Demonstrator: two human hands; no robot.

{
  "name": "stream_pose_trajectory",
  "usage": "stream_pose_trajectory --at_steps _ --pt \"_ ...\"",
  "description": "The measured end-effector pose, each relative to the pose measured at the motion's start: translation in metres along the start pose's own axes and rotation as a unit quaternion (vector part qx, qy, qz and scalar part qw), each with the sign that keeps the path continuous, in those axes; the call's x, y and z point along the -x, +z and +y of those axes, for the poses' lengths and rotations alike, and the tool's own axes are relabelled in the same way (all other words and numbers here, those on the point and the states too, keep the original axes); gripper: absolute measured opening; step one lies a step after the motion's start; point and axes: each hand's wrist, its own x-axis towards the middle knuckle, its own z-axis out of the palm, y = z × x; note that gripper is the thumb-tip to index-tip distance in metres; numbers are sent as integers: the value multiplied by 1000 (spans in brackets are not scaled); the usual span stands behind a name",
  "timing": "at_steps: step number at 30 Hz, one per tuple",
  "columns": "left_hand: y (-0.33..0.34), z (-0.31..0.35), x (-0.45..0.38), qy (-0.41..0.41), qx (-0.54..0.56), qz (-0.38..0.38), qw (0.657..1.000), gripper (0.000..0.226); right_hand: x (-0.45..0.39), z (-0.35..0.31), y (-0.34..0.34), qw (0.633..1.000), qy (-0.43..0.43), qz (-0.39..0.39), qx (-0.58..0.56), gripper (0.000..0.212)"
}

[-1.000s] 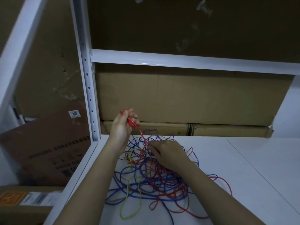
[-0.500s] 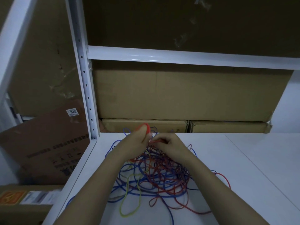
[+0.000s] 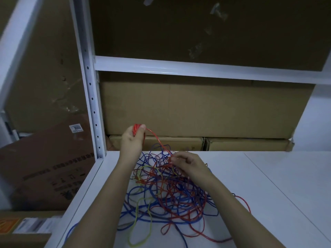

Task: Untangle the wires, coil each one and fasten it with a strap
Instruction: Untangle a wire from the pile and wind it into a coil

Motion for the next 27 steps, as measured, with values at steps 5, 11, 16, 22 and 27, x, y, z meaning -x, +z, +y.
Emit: stream_pose_trajectory --at_steps 5,11,16,22,27 --pt "1 2 -7 -4 9 49 999 30 -2 -17 -14 997 -32 -63 14 17" --pt "4 3 -3 13 25 -28 999 26 -21 -14 -6 969 -36 222 -106 7" --pt "9 -4 5 30 -24 -72 997 26 -43 -14 -4 888 -63 456 -15 8" --pt "14 0 12 97 -81 -162 979 36 -65 -21 -15 886 -33 462 -12 22" --pt "15 -2 8 116 -150 -180 965 40 -69 -20 -23 899 21 421 -123 26"
